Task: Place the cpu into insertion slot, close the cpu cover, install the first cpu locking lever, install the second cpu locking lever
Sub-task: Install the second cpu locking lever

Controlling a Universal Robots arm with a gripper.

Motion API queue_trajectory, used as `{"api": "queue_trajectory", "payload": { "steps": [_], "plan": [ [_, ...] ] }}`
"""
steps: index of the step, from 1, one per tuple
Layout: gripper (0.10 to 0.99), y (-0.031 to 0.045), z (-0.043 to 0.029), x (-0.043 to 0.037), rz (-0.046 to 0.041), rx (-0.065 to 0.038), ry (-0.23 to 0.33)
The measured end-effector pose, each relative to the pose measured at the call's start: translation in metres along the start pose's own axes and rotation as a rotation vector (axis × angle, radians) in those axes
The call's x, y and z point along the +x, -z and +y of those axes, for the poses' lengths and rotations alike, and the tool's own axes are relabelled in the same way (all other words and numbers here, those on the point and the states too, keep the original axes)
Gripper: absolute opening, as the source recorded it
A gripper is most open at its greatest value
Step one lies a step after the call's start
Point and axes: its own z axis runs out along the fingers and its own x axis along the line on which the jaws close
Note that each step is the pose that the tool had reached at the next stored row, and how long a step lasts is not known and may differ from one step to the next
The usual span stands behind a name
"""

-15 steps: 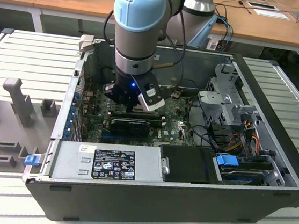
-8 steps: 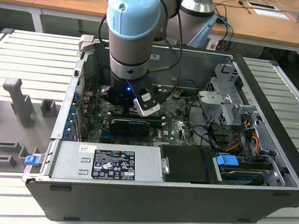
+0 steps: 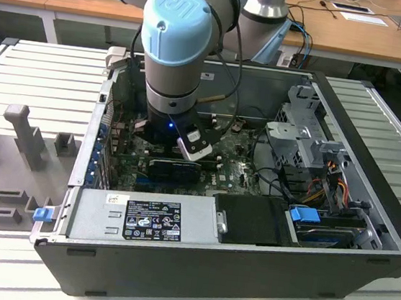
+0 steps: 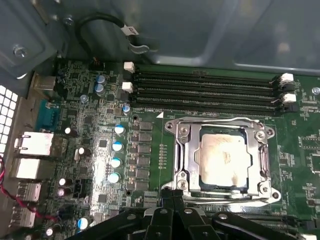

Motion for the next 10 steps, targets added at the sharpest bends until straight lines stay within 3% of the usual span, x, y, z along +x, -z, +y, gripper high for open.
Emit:
{"api": "queue_trajectory", "payload": {
  "steps": [5,7,10],
  "plan": [
    [0.106,-0.0044,-0.0006,0.0031,-0.0005,-0.016,0.000],
    [0.106,-0.0051,-0.0004,0.0032,-0.0012,-0.028,-0.001],
    [0.106,-0.0035,0.0004,0.0029,-0.0021,-0.029,0.000]
  ]
}}
